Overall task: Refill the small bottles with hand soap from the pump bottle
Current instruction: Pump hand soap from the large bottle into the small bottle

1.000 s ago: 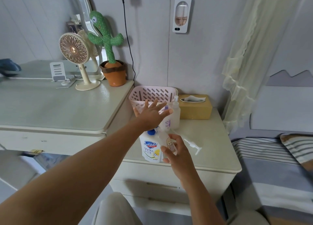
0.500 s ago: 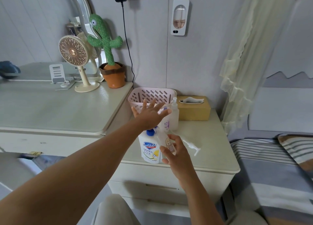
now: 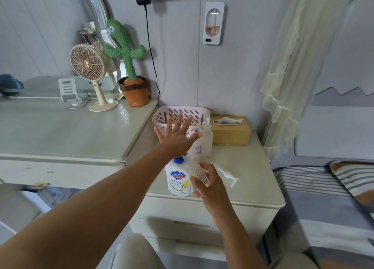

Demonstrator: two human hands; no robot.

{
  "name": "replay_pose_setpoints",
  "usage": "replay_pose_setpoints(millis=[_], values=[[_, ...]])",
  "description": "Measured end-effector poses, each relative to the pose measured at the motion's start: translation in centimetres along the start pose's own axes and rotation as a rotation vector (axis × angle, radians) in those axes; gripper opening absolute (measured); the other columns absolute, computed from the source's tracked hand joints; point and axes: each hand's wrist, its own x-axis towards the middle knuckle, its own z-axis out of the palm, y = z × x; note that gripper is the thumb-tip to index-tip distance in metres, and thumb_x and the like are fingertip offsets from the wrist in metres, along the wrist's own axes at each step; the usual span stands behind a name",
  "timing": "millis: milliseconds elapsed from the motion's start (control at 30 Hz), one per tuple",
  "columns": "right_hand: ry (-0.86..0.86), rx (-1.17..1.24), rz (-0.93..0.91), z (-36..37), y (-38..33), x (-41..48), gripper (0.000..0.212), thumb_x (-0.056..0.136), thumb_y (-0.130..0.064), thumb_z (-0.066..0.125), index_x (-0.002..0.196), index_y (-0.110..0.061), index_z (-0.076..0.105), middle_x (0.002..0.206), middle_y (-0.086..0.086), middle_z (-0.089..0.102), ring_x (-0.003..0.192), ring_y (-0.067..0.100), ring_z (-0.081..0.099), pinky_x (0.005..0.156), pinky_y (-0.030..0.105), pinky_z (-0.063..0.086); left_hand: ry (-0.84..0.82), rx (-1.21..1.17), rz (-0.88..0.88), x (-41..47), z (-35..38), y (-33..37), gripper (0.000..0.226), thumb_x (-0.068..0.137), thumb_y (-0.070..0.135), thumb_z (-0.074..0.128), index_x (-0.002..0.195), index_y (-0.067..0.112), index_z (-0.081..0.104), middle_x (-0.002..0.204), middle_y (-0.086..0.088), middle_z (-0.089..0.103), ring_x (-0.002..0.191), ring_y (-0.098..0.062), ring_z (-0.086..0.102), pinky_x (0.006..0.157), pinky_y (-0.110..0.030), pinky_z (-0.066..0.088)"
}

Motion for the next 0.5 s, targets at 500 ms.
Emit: replay_pose_setpoints(millis=[500], values=[[-0.02, 0.03, 0.023, 0.22, 0.25, 0.65, 0.035, 0.088, -0.013, 0.063, 0.119, -0.023, 0.049, 0.115, -0.002, 0.06, 0.102, 0.013, 0.061, 0.06, 0.017, 0.053, -0.077, -0.063, -0.023, 0.85, 0.59, -0.6, 0.061, 0.092, 0.067, 0.013, 0.147, 0.044, 0.003, 0.157, 0.008, -0.011, 0.143, -0.024, -0.019, 0.104, -0.064, -0.018]])
